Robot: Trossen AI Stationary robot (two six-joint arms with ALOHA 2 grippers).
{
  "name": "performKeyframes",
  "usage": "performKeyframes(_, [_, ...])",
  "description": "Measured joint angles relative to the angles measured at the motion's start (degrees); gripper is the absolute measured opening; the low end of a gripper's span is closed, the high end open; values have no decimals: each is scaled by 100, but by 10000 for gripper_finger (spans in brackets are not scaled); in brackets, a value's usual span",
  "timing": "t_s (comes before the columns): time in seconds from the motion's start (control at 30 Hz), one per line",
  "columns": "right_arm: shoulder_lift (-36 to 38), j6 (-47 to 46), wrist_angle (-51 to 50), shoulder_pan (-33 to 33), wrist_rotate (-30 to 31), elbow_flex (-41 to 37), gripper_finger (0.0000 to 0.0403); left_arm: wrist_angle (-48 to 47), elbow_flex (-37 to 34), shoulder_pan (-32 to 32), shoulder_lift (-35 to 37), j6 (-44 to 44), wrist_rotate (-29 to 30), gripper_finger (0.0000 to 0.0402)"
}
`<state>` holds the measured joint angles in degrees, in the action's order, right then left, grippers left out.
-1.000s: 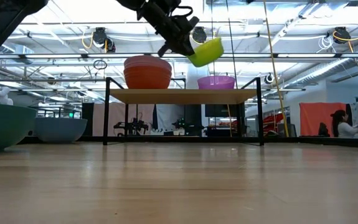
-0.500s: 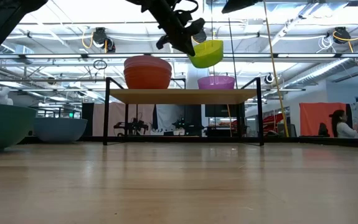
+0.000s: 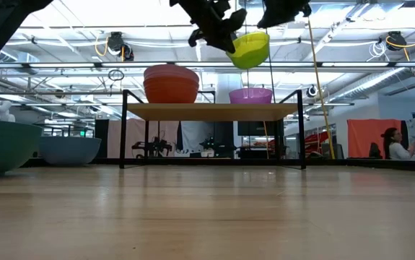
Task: Place and stack bowls onto a shelf
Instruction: Stack the green bowl on top of the purple bowl on the shelf
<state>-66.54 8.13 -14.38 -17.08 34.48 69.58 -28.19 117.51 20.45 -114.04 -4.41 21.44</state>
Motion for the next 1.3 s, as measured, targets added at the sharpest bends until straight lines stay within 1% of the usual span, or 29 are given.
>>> performKeyframes(0.07, [0,3,3,-57,0,-66,107,-9,0,-54,0,67,123,4])
performKeyframes(0.33, [0,38,0,-228,-2,-216,107,10,0,-234,2,129,150,4])
performKeyframes(0.5, [2,294,17,-284,-25,-216,103,90,0,-349,2,129,324,4])
performKeyframes(0.6, [2,410,12,-285,-15,-216,79,89,0,-357,2,131,349,4])
performKeyframes(0.73, [2,496,16,-295,34,-216,17,71,0,-359,2,148,344,4])
performKeyframes(0.77, [2,557,16,-295,39,-216,10,66,0,-361,2,149,342,4])
performKeyframes(0.97, [2,911,12,-295,37,-216,3,75,0,-359,2,149,327,4])
performKeyframes(1.2, [2,1059,-5,-295,7,-221,0,94,0,-385,2,327,250,50])
performKeyframes(1.3, [-4,1085,-43,-293,-143,-226,0,148,0,-409,9,397,227,61])
